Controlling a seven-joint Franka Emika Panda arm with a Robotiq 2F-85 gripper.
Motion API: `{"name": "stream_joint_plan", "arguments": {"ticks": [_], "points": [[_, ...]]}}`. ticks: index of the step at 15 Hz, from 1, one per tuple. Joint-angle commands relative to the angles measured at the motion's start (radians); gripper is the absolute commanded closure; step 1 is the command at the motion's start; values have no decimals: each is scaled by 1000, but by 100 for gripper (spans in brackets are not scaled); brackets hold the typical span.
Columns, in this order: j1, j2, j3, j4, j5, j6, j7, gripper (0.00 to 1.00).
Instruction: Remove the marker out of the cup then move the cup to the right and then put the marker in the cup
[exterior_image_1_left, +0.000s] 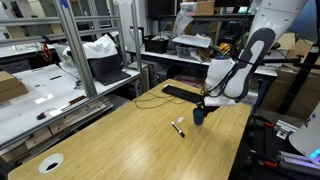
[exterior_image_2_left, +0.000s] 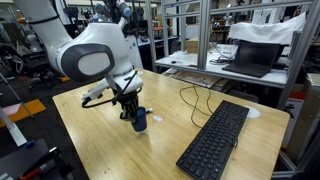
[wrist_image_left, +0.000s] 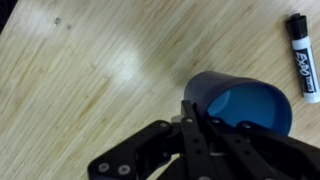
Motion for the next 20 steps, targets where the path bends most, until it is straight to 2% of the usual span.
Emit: {"name": "stream_joint_plan", "arguments": {"ticks": [1,6,13,14,16,20], "points": [[-39,22,35,5,81,56,-20,99],[-106,61,126,27,186,77,-49,99],[-203,95,230,59,270,60,-98,99],[-206,101,234,65,276,54,-103,69],[-229,106,256,74,289,40,-118,62],[-157,59,213,64,277,-6,-90,34]]}}
